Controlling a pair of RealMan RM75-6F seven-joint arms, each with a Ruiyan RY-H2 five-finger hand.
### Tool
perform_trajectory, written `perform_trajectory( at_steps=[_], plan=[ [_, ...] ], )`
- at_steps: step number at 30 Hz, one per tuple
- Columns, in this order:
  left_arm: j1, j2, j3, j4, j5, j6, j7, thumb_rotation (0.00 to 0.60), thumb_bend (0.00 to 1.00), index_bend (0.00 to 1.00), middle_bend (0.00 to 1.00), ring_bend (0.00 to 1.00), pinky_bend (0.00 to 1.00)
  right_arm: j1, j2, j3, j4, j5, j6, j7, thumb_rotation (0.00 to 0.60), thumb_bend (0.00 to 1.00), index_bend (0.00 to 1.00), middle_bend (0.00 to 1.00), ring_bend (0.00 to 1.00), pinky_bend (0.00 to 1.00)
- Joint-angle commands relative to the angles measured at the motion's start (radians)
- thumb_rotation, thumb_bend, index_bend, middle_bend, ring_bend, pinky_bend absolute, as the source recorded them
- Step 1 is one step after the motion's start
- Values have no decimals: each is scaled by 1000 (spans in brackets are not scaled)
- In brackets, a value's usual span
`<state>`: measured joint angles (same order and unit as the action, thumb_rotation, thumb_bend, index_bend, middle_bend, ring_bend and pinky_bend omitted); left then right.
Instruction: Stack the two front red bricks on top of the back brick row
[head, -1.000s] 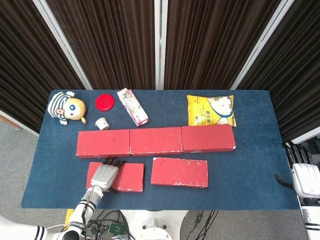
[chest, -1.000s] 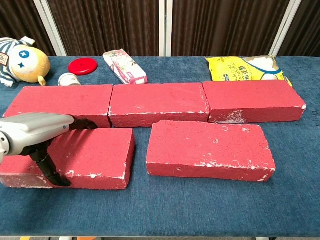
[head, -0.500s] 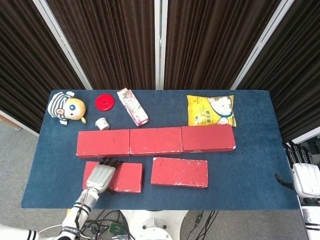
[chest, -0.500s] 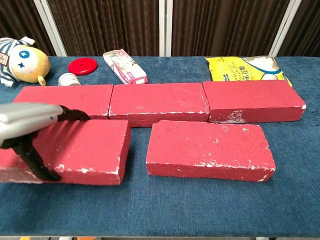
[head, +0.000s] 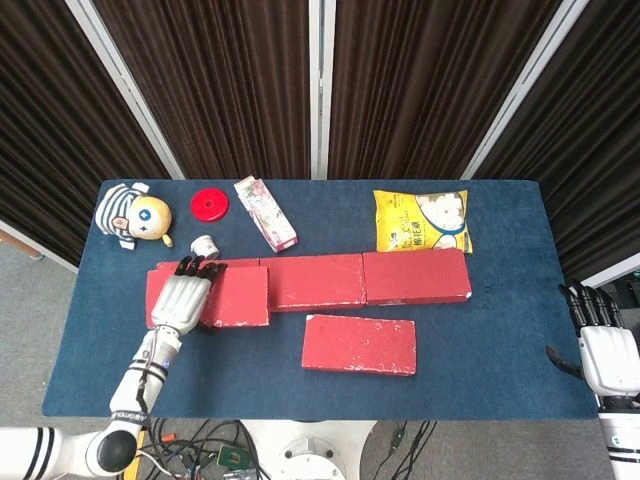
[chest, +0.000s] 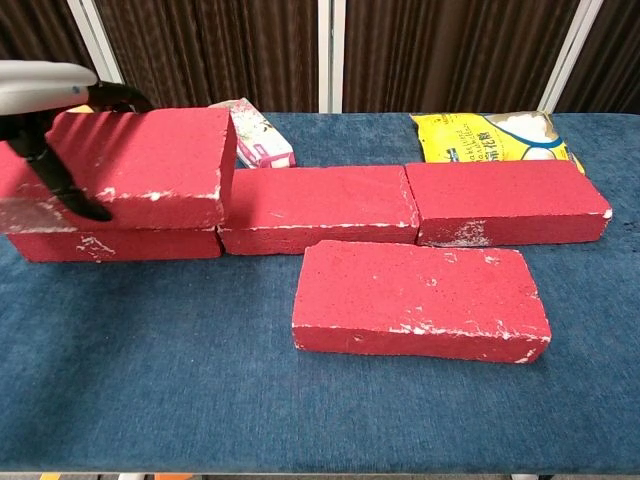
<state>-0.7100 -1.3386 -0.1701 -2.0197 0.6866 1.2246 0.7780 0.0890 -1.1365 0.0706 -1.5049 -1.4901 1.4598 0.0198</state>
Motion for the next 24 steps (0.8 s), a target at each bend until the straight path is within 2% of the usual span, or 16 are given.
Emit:
perform_trajectory(
  at_steps=[1,7,11,24],
  plan=[
    [-58,-44,-33,75,-69,-59,-9,600,0,139,258,33,29,1,5,2,-13,1,1,-11,600,153,0,0,0,0],
    [-132,-125,-62,217,-170,-132,-16,600,0,139,258,33,29,5,15,7,-36,6,-2,-20,600,153,0,0,0,0],
    [-175,-140,-79,282,-246,-191,-22,600,0,139,258,33,29,5,23,10,-45,9,-2,-23,600,154,0,0,0,0],
    [-261,-144,-47,356,-318,-253,-4,600,0,138,258,33,24,8,26,12,-42,21,-13,-17,600,154,0,0,0,0]
  ],
)
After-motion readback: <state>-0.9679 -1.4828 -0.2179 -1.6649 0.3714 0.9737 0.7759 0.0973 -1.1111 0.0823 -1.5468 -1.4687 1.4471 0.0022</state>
